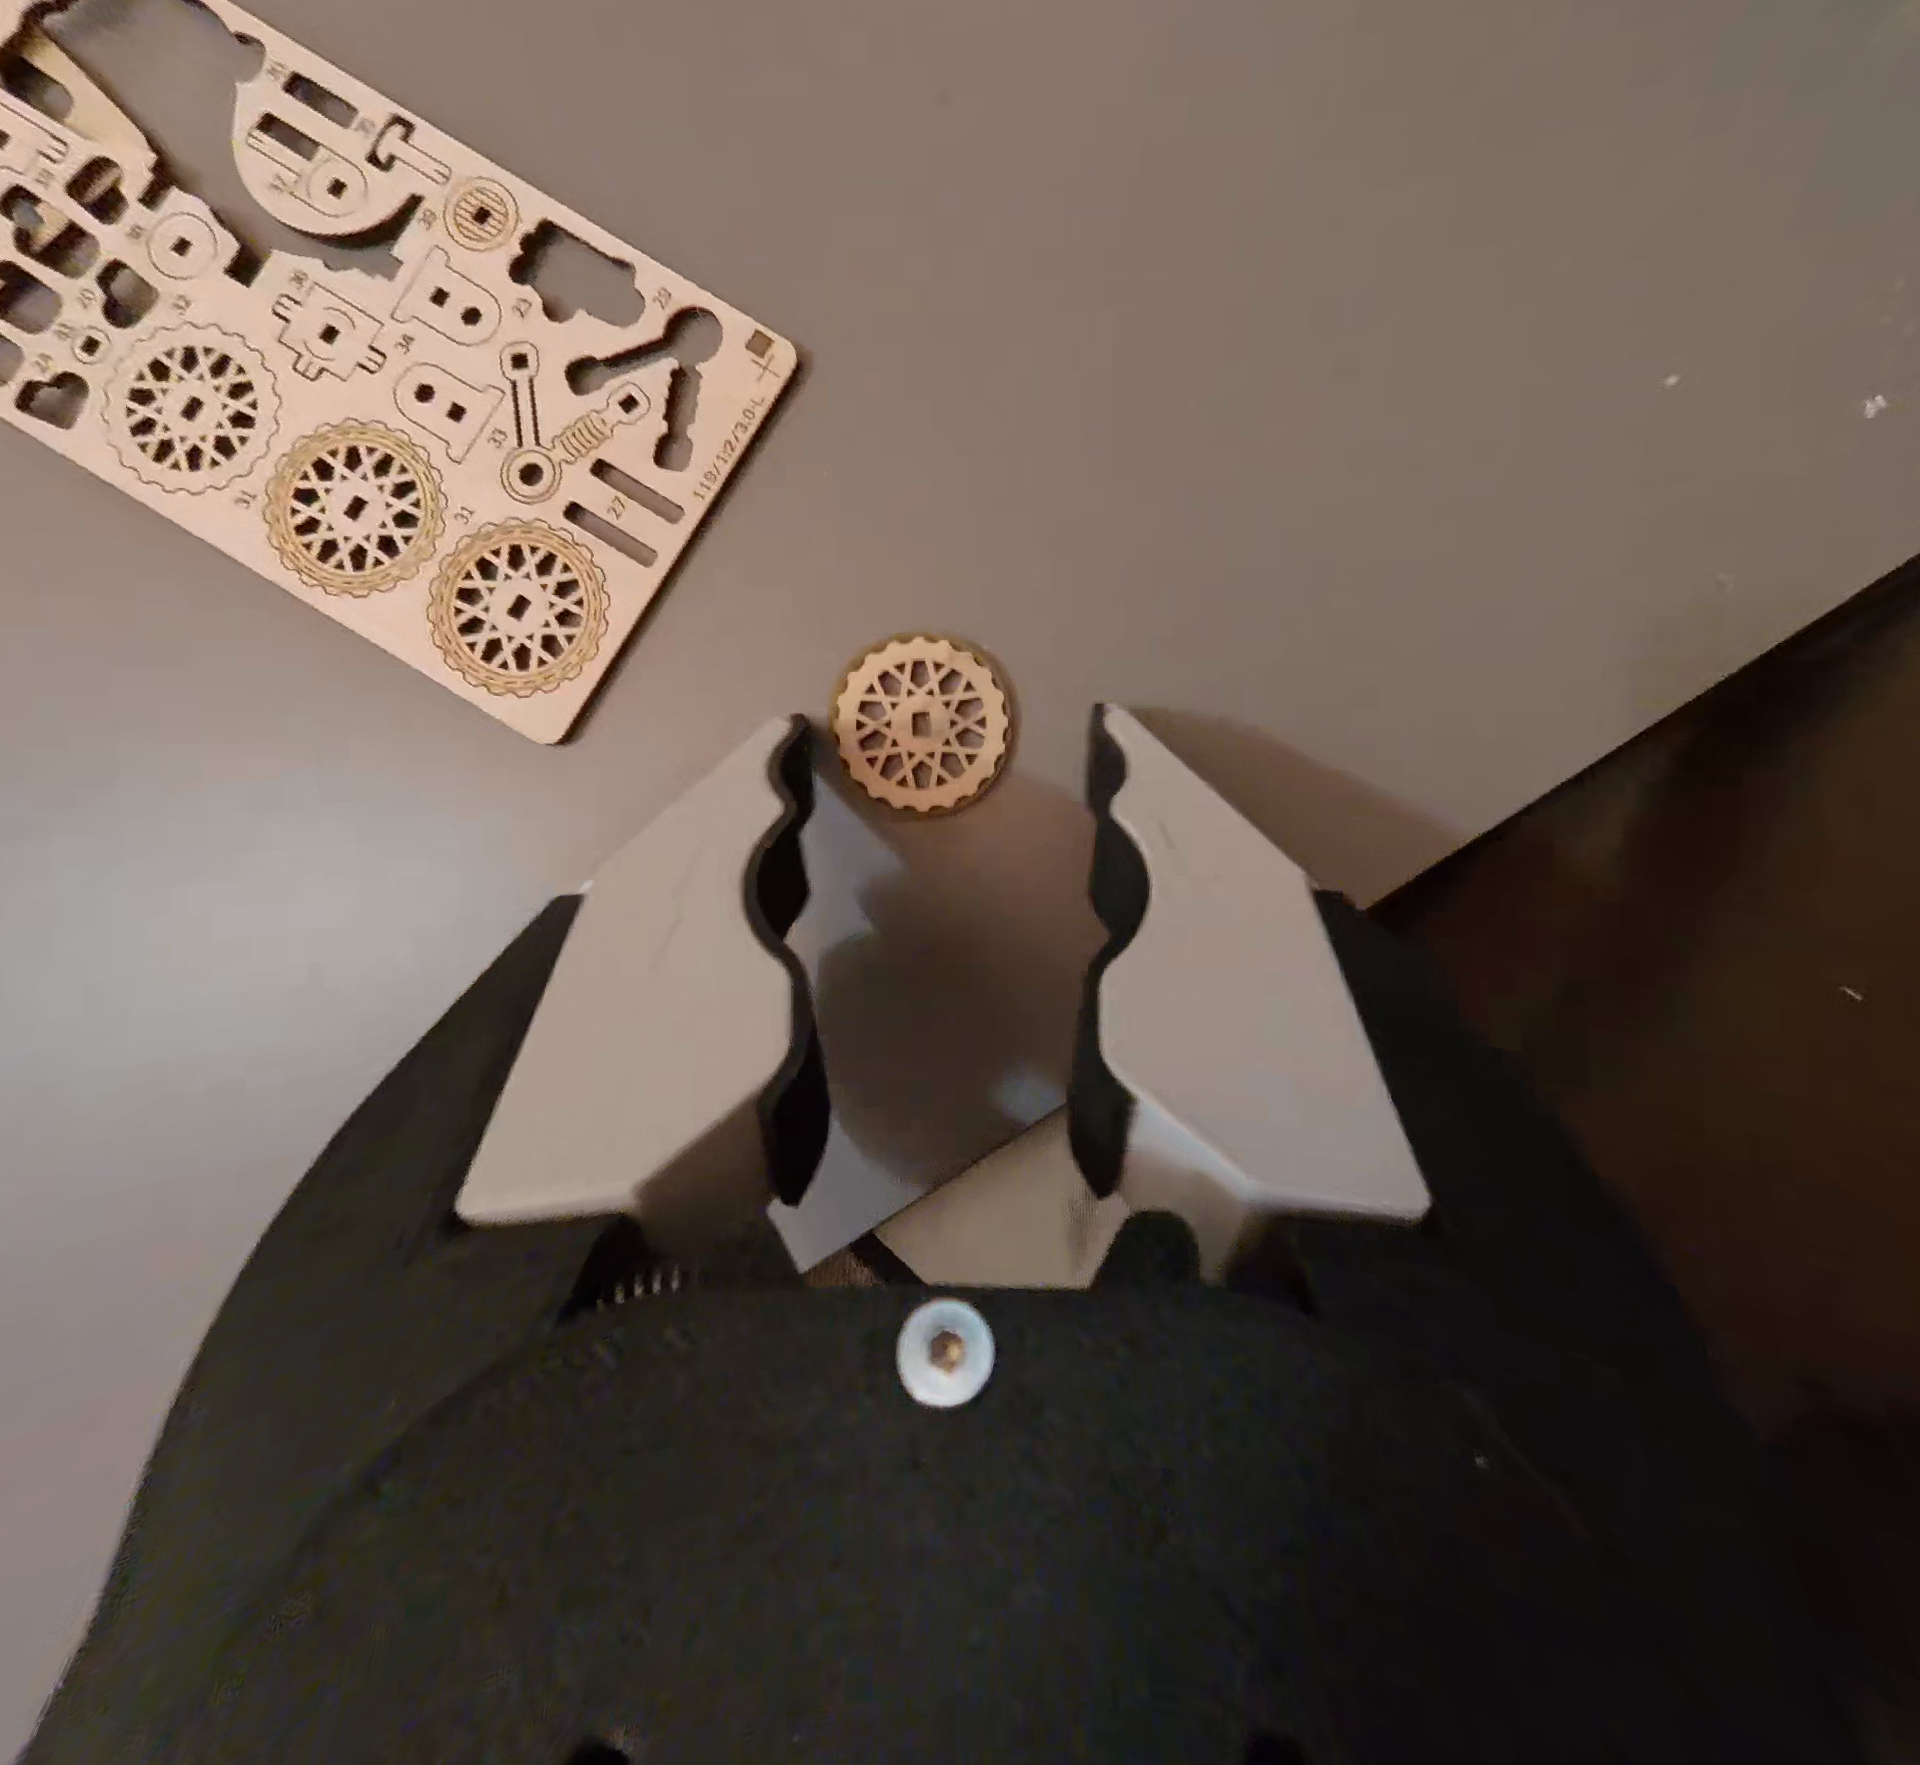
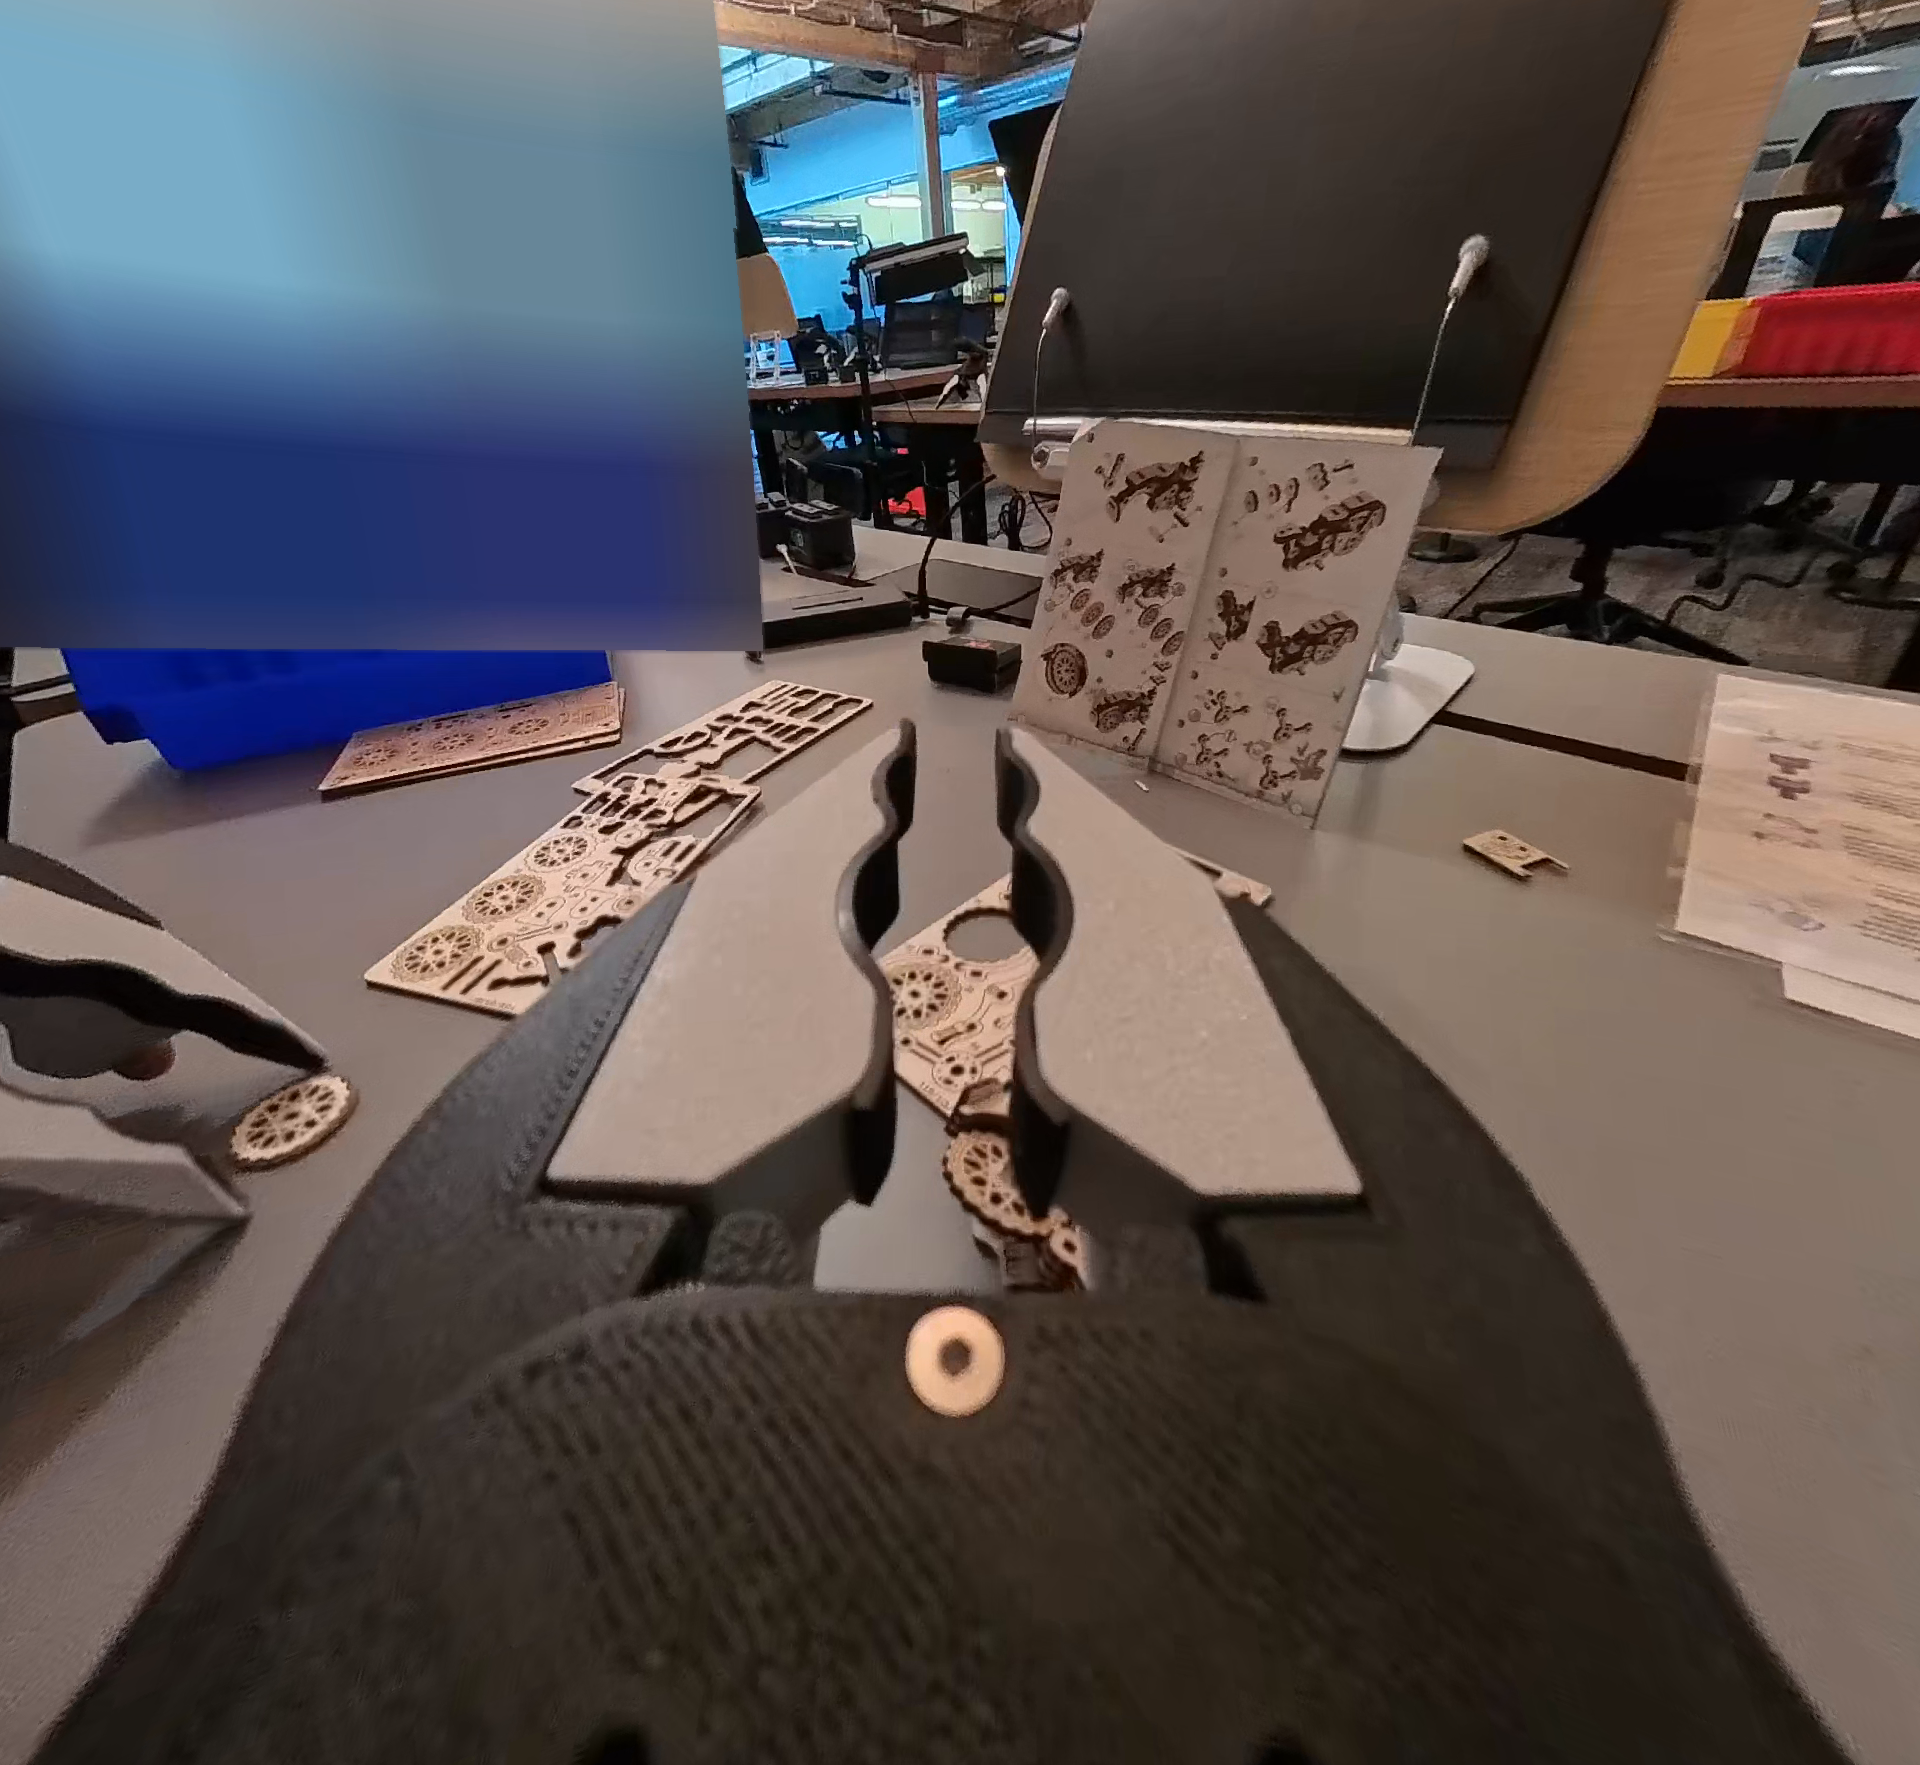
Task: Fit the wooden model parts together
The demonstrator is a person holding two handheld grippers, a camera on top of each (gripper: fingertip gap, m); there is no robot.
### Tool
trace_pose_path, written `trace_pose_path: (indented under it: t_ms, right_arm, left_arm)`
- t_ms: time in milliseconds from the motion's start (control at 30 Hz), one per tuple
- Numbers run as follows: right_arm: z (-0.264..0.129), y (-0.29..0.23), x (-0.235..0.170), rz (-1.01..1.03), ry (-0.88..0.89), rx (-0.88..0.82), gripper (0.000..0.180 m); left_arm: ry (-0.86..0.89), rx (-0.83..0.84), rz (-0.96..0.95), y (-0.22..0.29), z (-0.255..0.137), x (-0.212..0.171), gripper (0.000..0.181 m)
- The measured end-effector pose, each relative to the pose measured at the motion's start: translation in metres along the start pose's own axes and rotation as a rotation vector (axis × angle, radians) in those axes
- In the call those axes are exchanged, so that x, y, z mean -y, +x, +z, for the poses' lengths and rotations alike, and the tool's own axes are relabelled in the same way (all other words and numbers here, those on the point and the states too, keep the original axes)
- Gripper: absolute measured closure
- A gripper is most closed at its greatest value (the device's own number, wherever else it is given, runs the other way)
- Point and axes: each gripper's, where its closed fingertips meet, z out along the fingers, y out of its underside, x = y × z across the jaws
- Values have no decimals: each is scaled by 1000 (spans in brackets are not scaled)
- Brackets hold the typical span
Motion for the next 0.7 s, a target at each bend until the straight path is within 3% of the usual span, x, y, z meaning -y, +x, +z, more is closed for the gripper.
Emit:
trace_pose_path:
  t_ms: [33, 233, 467, 700]
  right_arm:
    - [0, 0, -2, 3, -7, 1, 167]
    - [-6, -1, -12, 26, -38, 8, 166]
    - [-13, -11, -15, 50, -60, 21, 167]
    - [-14, -55, -35, 149, -166, 172, 164]
  left_arm:
    - [14, 7, -11, -2, 0, 2, 141]
    - [76, -31, -68, -9, 3, 13, 146]
    - [261, -28, -97, -16, -5, 59, 146]
    - [373, -213, 17, 24, -1, 113, 146]
